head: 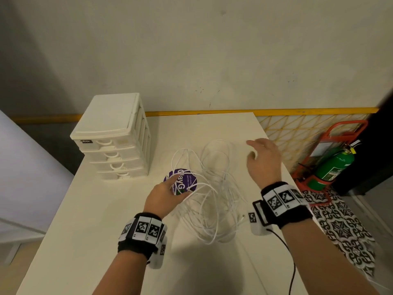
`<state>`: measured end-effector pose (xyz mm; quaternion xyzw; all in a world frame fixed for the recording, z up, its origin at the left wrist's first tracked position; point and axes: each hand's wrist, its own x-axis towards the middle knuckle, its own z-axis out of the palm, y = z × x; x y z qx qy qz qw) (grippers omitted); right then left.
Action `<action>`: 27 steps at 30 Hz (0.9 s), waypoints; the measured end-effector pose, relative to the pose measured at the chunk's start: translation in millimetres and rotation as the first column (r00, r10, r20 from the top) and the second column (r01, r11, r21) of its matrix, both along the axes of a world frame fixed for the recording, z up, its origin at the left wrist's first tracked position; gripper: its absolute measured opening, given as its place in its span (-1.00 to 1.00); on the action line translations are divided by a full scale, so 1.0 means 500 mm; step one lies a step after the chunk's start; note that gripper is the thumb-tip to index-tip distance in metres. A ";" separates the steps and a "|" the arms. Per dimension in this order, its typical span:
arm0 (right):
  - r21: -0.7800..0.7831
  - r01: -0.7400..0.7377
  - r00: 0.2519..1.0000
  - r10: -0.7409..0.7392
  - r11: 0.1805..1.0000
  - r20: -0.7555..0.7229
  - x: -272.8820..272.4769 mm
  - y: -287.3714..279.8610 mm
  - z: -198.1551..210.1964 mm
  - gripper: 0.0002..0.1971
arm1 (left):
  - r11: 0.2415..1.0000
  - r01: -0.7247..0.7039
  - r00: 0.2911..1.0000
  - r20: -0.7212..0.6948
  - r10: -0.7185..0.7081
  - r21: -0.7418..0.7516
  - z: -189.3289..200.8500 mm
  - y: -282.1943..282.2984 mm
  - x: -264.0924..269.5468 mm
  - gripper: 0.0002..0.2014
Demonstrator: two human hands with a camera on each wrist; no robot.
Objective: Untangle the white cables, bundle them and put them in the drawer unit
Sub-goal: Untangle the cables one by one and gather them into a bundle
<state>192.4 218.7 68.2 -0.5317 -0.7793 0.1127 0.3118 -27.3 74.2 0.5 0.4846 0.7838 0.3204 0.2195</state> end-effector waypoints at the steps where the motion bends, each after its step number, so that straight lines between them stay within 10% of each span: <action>1: 0.030 -0.146 0.985 0.148 0.989 -0.093 -0.016 -0.016 0.006 -0.73 | 1.000 0.014 1.000 -0.013 -0.014 -0.004 -0.003 0.002 0.006 -0.35; 4: -0.216 -0.544 0.837 0.542 0.811 -0.076 -0.070 -0.072 0.024 -0.76 | 0.999 0.039 0.998 -0.057 -0.038 0.002 -0.006 0.006 0.020 -0.35; 9: -0.459 -0.480 0.750 0.621 0.748 0.227 -0.115 -0.099 -0.008 -0.74 | 0.998 0.057 0.997 -0.059 -0.055 0.040 0.010 0.004 0.036 -0.38; 17: -0.190 -0.559 0.817 0.498 0.807 -0.292 -0.137 -0.117 0.055 -0.88 | 0.981 0.191 0.970 0.147 -0.194 0.035 0.004 0.018 0.048 -0.90; 27: 0.090 -0.336 0.486 0.255 0.937 -0.836 -0.064 -0.080 0.188 -0.79 | 0.996 -0.057 0.997 -0.054 0.054 -0.064 0.016 0.009 -0.010 -0.77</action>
